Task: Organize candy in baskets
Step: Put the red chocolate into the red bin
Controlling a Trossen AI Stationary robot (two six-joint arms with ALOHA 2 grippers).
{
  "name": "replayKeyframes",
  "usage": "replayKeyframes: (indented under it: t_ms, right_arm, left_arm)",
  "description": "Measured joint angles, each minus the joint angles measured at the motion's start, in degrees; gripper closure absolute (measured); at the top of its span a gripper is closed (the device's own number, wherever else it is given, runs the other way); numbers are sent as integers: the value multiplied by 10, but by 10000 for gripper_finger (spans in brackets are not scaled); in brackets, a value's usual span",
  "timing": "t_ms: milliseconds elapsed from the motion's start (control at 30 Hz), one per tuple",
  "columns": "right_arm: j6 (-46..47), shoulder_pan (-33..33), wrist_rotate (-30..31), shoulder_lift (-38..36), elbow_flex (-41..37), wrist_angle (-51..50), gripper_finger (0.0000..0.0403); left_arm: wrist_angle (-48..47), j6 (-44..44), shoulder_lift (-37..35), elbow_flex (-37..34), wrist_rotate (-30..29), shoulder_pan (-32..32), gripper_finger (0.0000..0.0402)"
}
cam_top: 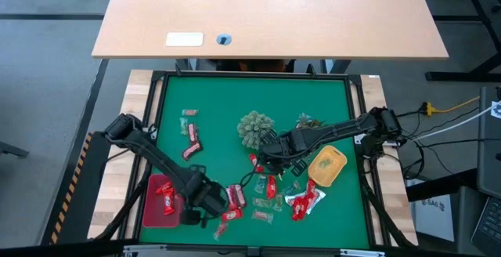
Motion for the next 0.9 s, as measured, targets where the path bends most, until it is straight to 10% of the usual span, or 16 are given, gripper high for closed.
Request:
replayKeyframes:
  t_ms: [533,900]
  right_arm:
    - [0,0,-3,0,0,3,230]
    - [-2,0,-3,0,0,3,230]
  left_arm:
    - [-128,-308,-11,-5,-47,-144,357]
    - [-127,-391,-11,-5,-64,-148,279]
